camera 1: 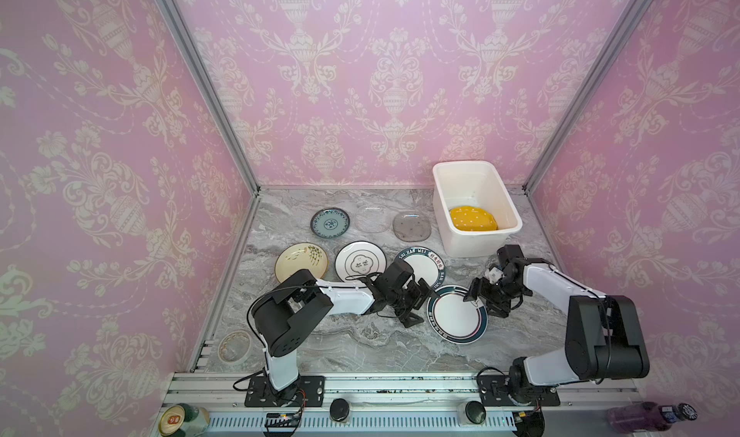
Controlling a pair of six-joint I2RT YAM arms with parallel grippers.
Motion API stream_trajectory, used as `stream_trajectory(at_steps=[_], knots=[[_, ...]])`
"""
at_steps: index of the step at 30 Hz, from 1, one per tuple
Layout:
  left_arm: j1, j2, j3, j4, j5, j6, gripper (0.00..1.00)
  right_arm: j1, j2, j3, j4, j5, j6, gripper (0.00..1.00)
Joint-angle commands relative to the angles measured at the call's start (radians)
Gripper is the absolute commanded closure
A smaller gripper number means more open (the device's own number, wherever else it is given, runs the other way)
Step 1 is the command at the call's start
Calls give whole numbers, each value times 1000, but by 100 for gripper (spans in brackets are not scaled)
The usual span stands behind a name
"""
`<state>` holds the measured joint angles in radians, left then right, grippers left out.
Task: Place the plates into the plastic bin on the countertop
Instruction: Pick up the plate from the middle-right of the table.
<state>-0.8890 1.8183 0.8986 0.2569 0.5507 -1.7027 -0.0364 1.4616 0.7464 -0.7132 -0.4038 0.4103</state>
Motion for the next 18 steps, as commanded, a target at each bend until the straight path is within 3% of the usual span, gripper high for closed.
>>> stream_trajectory(at_steps=[1,3,7,18], knots=[[-10,26,15,74,31,-27,16,-1,-11,-27,26,-49,-22,23],[-13,33,6,100,33,-42,24,-2,-25,-28,24,-51,-21,25],[-14,34,-10,127,29,-58,29,-2,-62,-29,20,-68,-21,27],[-19,44,-7,134,34,-66,33,-2,-171,-12,-6,-162,-8,35]])
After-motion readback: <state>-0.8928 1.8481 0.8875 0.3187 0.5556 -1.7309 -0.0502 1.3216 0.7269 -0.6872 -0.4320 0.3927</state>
